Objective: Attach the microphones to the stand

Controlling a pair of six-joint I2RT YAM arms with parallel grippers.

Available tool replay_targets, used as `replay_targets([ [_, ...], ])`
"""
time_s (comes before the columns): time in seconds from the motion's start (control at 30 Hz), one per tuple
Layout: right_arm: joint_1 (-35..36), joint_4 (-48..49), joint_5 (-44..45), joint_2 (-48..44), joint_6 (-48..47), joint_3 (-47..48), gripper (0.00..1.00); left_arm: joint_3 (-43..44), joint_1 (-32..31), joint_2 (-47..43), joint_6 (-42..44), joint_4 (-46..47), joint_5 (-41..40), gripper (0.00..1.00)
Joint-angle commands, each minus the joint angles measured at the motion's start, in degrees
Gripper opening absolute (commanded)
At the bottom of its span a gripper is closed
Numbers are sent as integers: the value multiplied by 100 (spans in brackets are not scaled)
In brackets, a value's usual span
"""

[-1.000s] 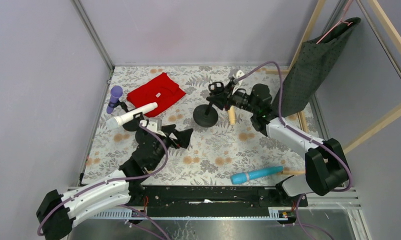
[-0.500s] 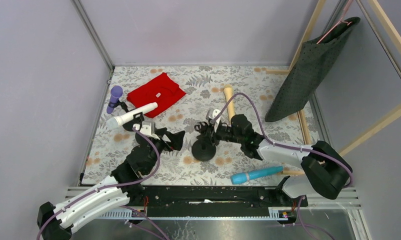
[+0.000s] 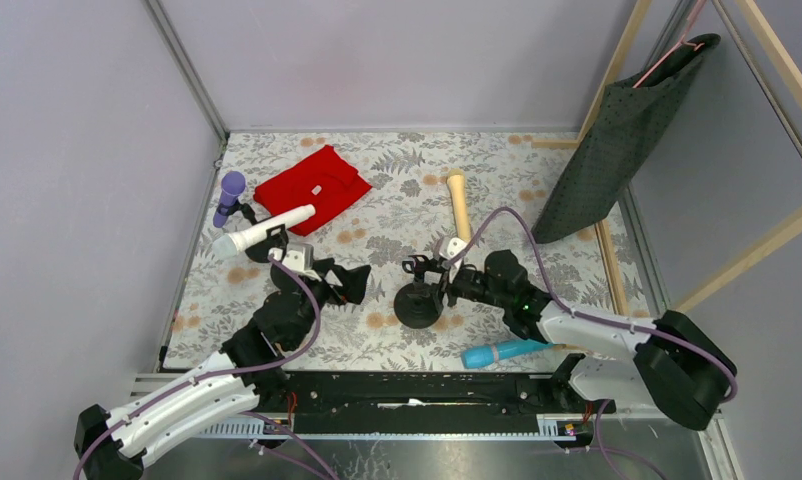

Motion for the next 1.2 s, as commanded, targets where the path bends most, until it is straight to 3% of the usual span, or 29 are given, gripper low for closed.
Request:
replay_targets([
  [0.0,24,147,243,-676,29,-163,75,71,-23,-133,93,111,250,99],
  [0.27,25,-1666,1067,-2434,286,-294,77,-253,-38,70,298,855,1201,99],
  [0.53,22,-2718,3907,-3449,1503,-77,78,-968,-350,346,234,2156,1911,99],
  [0.73,26,-2897,4933,-3335,2241,145,78,-1206,-919,1368,684,3787,1701,99],
  [0.83,26,-3565,5270,-2972,2838,583,77,-1080,-1136,2030,1034,4382,1446,99],
  [0.97,26,-4419,5326,-2395,3170,1205,78,-1043,-1264,2863,1293,5476,1082,99],
  [1.17,23,-4044,5081,-2355,3180,1058,78,-908,-1315,4237,1584,7073,842,99],
])
